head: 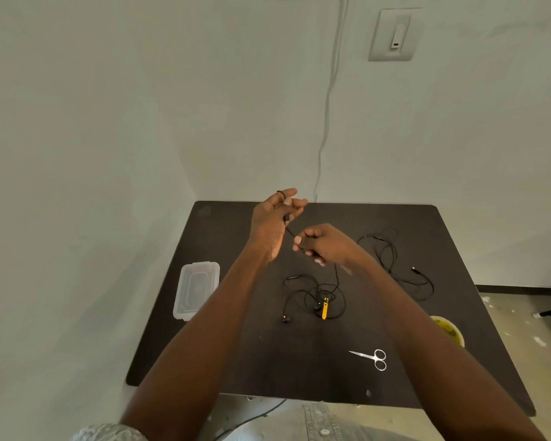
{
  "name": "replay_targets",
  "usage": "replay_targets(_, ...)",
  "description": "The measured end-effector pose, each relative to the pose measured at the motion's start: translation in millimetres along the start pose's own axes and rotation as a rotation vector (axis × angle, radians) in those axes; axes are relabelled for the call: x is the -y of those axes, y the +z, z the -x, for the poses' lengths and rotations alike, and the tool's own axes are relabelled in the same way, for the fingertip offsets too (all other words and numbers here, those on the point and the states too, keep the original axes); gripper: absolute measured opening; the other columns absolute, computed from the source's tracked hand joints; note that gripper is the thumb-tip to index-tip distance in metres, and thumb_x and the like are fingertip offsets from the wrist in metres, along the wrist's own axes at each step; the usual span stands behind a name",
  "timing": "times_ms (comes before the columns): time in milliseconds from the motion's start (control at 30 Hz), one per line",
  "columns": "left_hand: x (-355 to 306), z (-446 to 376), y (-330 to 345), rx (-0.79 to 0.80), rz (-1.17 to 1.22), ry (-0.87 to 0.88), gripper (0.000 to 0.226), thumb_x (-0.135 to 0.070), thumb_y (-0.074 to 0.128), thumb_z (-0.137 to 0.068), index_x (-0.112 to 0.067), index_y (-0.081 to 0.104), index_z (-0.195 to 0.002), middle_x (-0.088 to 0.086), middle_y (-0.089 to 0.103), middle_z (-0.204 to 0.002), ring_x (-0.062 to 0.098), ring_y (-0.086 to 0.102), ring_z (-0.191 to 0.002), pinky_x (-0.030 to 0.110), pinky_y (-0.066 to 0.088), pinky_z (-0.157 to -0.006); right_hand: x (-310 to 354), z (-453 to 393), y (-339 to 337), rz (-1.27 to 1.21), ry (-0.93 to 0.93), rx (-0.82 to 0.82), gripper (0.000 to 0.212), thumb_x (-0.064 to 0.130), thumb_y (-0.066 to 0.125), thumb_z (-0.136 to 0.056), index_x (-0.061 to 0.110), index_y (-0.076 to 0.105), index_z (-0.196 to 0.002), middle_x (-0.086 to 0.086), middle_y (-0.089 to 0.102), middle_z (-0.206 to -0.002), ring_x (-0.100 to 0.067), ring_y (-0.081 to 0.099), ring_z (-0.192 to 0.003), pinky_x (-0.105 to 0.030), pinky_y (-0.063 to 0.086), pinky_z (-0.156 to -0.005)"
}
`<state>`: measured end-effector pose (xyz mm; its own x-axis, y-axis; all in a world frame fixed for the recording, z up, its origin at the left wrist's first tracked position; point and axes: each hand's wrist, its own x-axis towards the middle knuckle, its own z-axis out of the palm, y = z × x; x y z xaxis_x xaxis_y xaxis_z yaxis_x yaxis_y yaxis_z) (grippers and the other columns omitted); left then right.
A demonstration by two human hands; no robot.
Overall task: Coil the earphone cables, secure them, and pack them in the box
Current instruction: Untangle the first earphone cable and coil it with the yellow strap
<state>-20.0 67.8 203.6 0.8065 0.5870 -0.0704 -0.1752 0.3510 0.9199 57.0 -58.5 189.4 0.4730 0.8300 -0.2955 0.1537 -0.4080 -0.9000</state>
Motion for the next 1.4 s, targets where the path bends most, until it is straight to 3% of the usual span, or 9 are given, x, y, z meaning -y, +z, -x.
replay_targets(133,8,1,-9,0.084,-0.39,0.05,0.019,-0.001,0.049,-0.096,0.0,0.063,-0.109,0.001,0.072,-0.083,0.009,0.067,-0.08,0.018,0.049,-0.074,21,11,-18,-0.12,-0.077,0.024,0.017,0.021,0.062,-0.094,0.006,0.07,-0.088,-0.002,0.049,-0.062,-0.013,0.038,-0.048,-0.025,0.035,-0.049)
replay_targets(400,8,7,-7,0.261,-0.482,-0.033,0.026,0.004,0.041,-0.095,-0.01,0.06,-0.086,0.003,0.057,-0.07,0.007,0.046,-0.055,0.022,0.032,-0.054,37,12,-45,-0.04,-0.14,0.077,0.01,0.004,0.063,-0.089,-0.006,0.067,-0.088,-0.013,0.059,-0.069,-0.021,0.051,-0.061,-0.026,0.047,-0.061)
replay_targets(533,10,11,-11,0.29,-0.369,-0.164,0.027,-0.007,0.038,-0.101,-0.007,0.063,-0.091,0.002,0.05,-0.066,0.01,0.04,-0.056,0.024,0.029,-0.055,42,5,-58,-0.151,-0.178,0.085,0.007,-0.001,0.061,-0.09,-0.005,0.065,-0.095,-0.008,0.063,-0.072,-0.015,0.053,-0.063,-0.025,0.047,-0.058)
replay_targets(633,10,17,-14,0.32,-0.293,-0.218,0.035,-0.021,0.038,-0.104,-0.003,0.066,-0.093,0.001,0.047,-0.065,0.009,0.04,-0.057,0.022,0.031,-0.054,40,-5,-59,-0.216,-0.218,-0.027,0.011,-0.002,0.058,-0.093,0.002,0.064,-0.101,-0.006,0.058,-0.071,-0.013,0.051,-0.062,-0.024,0.043,-0.054)
replay_targets(800,5,21,-13,0.341,-0.143,-0.227,0.027,-0.016,0.042,-0.102,-0.004,0.063,-0.089,-0.001,0.041,-0.06,0.008,0.033,-0.051,0.024,0.026,-0.053,26,-20,-43,-0.188,-0.243,-0.212,0.013,0.004,0.066,-0.089,0.002,0.067,-0.102,-0.007,0.061,-0.072,-0.01,0.052,-0.058,-0.022,0.042,-0.048)
replay_targets(933,-1,24,-14,0.301,0.062,-0.226,0.027,-0.013,0.041,-0.101,-0.003,0.064,-0.091,-0.001,0.039,-0.057,0.008,0.032,-0.047,0.024,0.024,-0.052,4,-24,-27,-0.175,-0.187,-0.234,0.006,0.012,0.067,-0.089,0.007,0.07,-0.089,-0.005,0.057,-0.066,-0.008,0.045,-0.051,-0.022,0.034,-0.044)
replay_targets(1133,-4,21,-23,0.225,0.412,-0.153,0.023,-0.011,0.038,-0.1,-0.003,0.059,-0.096,-0.004,0.041,-0.055,0.007,0.035,-0.044,0.022,0.029,-0.047,-15,-19,-6,-0.091,-0.166,-0.254,0.023,0.028,0.067,-0.091,0.015,0.07,-0.073,-0.003,0.058,-0.061,-0.008,0.031,-0.042,-0.018,0.024,-0.04)
replay_targets(1300,-12,15,-29,0.131,0.506,-0.118,0.02,-0.009,0.039,-0.099,-0.004,0.058,-0.101,-0.002,0.048,-0.061,0.008,0.041,-0.048,0.022,0.034,-0.048,-22,-18,2,-0.122,-0.151,-0.309,0.028,0.027,0.064,-0.093,0.002,0.071,-0.084,0.001,0.051,-0.058,-0.003,0.03,-0.041,-0.015,0.025,-0.043)
replay_targets(1400,-11,12,-26,0.048,0.571,-0.083,0.02,-0.004,0.038,-0.098,-0.002,0.056,-0.106,0.0,0.052,-0.067,0.01,0.047,-0.054,0.023,0.039,-0.052,-18,-17,13,-0.08,-0.187,-0.292,0.026,0.027,0.062,-0.095,0.005,0.071,-0.083,0.001,0.052,-0.059,-0.005,0.035,-0.046,-0.015,0.028,-0.047)
